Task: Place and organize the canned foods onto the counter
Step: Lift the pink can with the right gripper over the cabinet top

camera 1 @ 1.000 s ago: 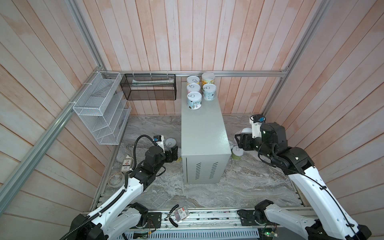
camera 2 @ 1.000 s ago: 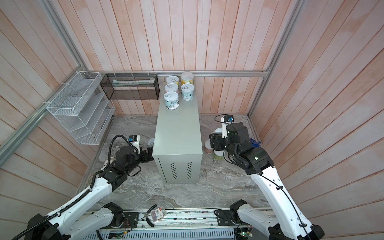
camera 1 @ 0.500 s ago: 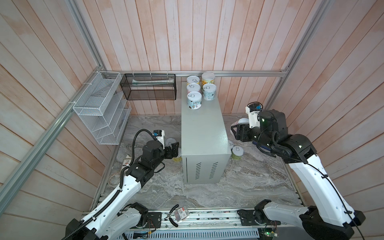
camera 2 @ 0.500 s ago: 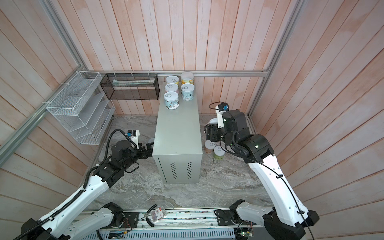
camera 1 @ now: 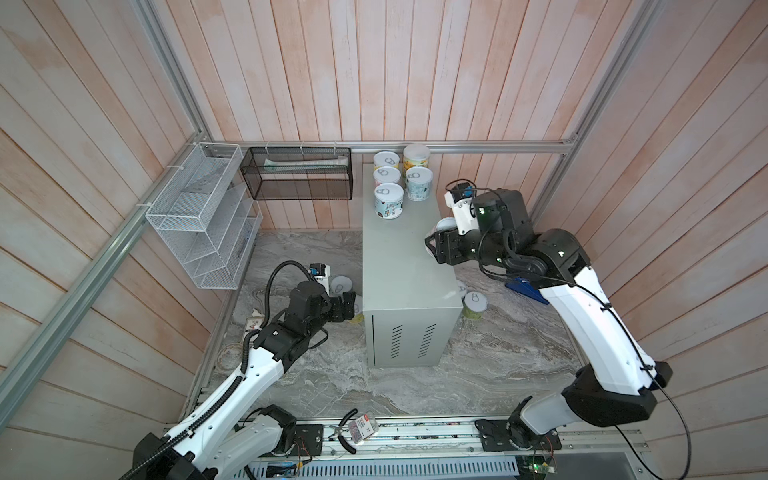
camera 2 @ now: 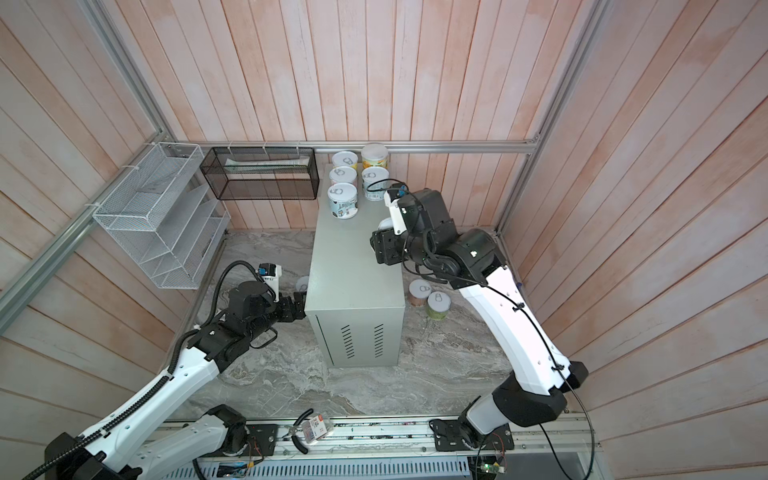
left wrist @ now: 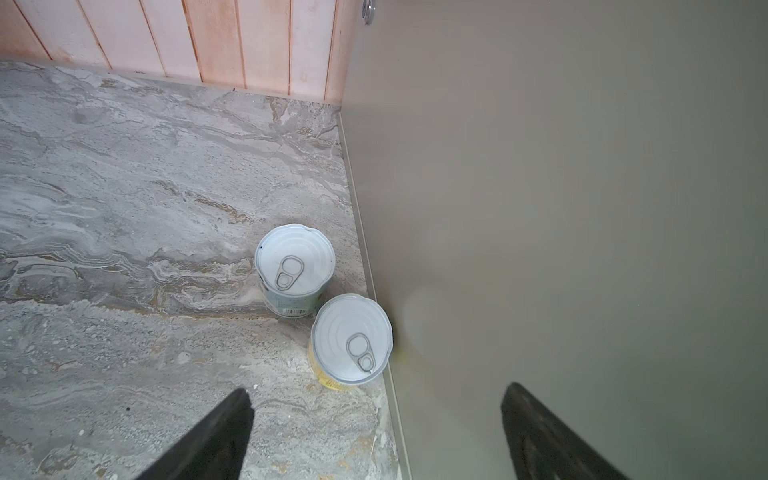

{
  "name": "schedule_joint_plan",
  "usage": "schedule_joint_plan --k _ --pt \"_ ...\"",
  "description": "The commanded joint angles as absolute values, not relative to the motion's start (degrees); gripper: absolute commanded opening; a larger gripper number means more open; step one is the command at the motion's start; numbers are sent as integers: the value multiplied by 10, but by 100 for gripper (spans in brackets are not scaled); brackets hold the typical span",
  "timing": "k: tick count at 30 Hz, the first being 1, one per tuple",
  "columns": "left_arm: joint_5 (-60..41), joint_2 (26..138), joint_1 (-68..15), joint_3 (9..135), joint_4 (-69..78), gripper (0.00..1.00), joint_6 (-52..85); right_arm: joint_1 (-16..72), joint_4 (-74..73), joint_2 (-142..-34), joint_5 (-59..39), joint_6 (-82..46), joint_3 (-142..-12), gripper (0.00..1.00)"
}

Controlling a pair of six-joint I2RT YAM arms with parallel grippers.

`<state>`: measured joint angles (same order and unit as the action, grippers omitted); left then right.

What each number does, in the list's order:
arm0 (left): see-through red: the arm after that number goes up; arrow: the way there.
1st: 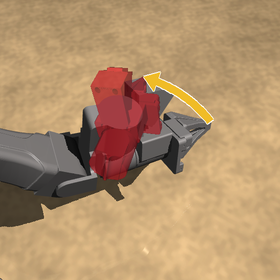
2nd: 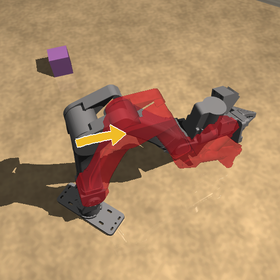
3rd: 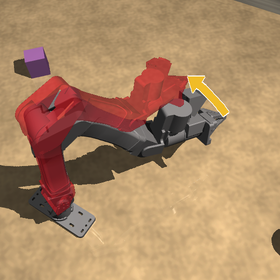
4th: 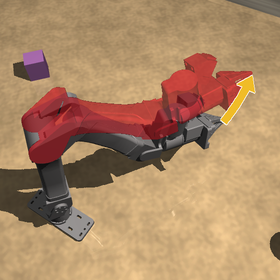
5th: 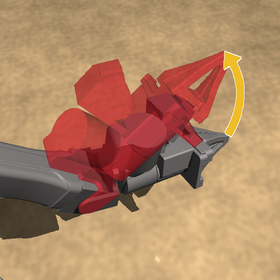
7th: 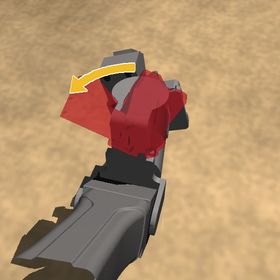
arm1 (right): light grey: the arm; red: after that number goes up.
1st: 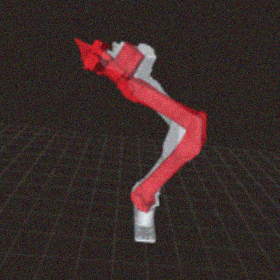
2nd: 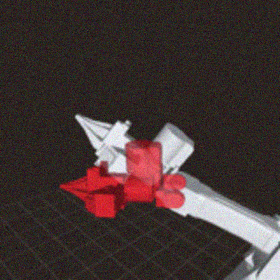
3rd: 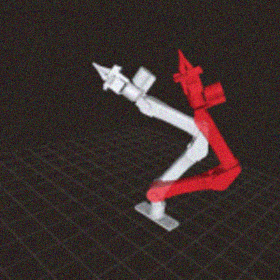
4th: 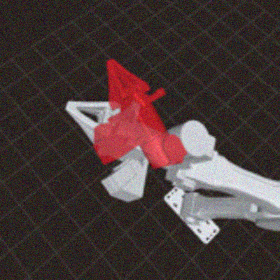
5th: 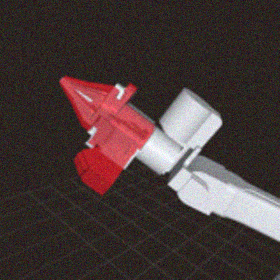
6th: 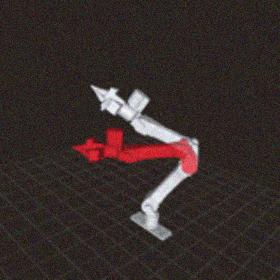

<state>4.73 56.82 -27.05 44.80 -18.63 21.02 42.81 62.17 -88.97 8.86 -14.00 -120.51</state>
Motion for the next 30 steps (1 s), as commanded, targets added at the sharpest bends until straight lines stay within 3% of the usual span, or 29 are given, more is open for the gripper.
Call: schedule_joint_plan --k 1,8,11,14,16,21,26,30 --pt "51 558 -272 447 -185 96 205 446 647 -917 124 -122 -1258 0" --pt "50 557 -272 435 -181 96 208 459 698 -978 159 -121 -1312 0" --pt "50 559 -272 432 -178 96 209 459 698 -985 164 -124 -1318 24" --pt "51 562 -272 431 -178 96 208 458 696 -990 164 -123 -1324 43" --pt "51 563 -272 433 -177 96 207 459 693 -993 158 -120 -1327 48" --pt "50 566 -272 434 -175 96 206 459 688 -998 158 -118 -1337 81" --pt "53 565 -272 433 -178 96 206 459 680 -998 168 -116 -1340 93" --pt "52 564 -272 433 -179 96 206 459 670 -993 172 -114 -1345 95"
